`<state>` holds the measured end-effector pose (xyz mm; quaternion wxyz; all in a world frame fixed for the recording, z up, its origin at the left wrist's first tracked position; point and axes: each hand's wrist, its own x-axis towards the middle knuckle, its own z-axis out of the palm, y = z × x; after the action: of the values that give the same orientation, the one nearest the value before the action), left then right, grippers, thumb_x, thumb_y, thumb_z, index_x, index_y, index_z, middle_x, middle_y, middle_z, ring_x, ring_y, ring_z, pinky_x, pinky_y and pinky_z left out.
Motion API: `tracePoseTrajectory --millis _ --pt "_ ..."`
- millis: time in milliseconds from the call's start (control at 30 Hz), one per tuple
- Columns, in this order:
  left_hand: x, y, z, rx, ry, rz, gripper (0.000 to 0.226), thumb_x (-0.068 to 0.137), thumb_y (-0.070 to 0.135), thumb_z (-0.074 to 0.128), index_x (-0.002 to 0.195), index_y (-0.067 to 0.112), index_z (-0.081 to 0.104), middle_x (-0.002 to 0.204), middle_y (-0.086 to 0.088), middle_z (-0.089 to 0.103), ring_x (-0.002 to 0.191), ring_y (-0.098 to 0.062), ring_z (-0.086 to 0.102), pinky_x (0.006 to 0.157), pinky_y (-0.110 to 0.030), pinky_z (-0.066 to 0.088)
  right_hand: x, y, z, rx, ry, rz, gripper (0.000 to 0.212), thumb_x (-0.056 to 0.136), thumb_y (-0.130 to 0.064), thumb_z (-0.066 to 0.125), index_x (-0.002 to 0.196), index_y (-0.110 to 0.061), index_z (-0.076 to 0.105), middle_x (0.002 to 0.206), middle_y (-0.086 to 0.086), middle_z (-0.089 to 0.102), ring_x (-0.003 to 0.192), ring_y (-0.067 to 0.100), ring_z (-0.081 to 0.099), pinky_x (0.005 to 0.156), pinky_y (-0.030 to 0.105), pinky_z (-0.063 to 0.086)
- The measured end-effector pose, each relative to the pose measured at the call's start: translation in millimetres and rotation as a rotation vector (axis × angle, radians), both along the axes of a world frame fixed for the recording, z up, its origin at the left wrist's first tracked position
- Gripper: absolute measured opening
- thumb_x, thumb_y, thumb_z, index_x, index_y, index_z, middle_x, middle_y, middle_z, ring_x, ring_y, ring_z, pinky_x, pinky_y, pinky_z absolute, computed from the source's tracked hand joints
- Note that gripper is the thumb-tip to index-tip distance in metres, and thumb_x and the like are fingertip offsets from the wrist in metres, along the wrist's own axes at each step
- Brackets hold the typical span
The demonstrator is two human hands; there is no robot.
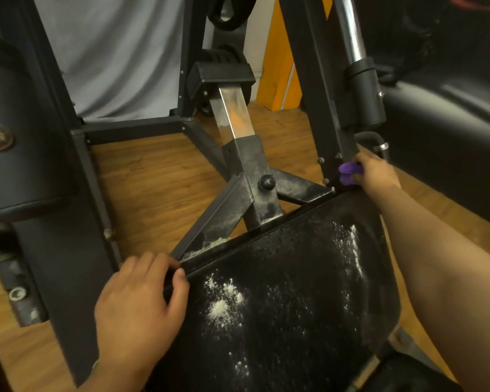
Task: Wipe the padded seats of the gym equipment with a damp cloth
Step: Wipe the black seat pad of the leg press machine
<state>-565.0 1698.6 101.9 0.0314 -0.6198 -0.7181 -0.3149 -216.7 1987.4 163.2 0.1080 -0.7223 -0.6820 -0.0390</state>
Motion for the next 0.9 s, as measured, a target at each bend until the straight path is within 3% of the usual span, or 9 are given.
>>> tracePoseTrajectory --millis 167,367,500,733,900 --pt "-8.4 4.8 -3.2 -0.043 0.015 -0.038 0.025 0.085 0.046 0.034 0.079 0.035 0.056 0.069 0.018 0.044 0.062 -0.003 0.044 0.050 -0.019 0.030 13.0 8.4 -0.7 -0.087 0.144 -0.020 0.042 0.092 -0.015 0.059 0.133 -0.016 0.049 0.127 0.014 0.054 0.118 0.033 0.051 0.100 0.046 0.040" --pt "-3.4 5.1 -0.1 0.006 0.002 -0.002 0.029 0.084 0.043 0.035 0.078 0.029 0.060 0.069 0.012 0.050 0.063 -0.012 0.049 0.051 -0.027 0.036 17.4 18.4 2.5 -0.141 0.140 -0.026 0.045 0.092 -0.014 0.059 0.136 -0.016 0.047 0.129 0.015 0.054 0.119 0.033 0.051 0.103 0.047 0.040" --pt "-0.6 3.0 3.1 -0.004 0.010 0.022 0.027 0.086 0.041 0.036 0.078 0.029 0.059 0.070 0.014 0.048 0.065 -0.009 0.045 0.051 -0.019 0.024 8.6 14.4 0.0 -0.163 0.129 0.108 0.034 0.092 -0.010 0.057 0.126 -0.017 0.053 0.122 0.014 0.057 0.115 0.032 0.053 0.097 0.043 0.040" --pt "-0.6 0.4 3.4 -0.044 -0.010 0.030 0.025 0.086 0.042 0.036 0.079 0.030 0.057 0.071 0.016 0.047 0.067 -0.007 0.043 0.053 -0.016 0.022 -2.9 10.3 4.6 -0.242 0.171 0.208 0.025 0.089 -0.011 0.062 0.106 -0.029 0.054 0.108 0.001 0.055 0.106 0.022 0.051 0.092 0.037 0.039" --pt "-1.1 -0.1 4.5 -0.064 -0.013 0.020 0.026 0.086 0.043 0.036 0.079 0.030 0.058 0.071 0.016 0.048 0.067 -0.008 0.046 0.052 -0.016 0.025 -2.6 13.7 -1.5 -0.162 0.072 0.108 0.031 0.091 -0.011 0.059 0.121 -0.018 0.053 0.117 0.012 0.058 0.110 0.030 0.055 0.092 0.043 0.044"
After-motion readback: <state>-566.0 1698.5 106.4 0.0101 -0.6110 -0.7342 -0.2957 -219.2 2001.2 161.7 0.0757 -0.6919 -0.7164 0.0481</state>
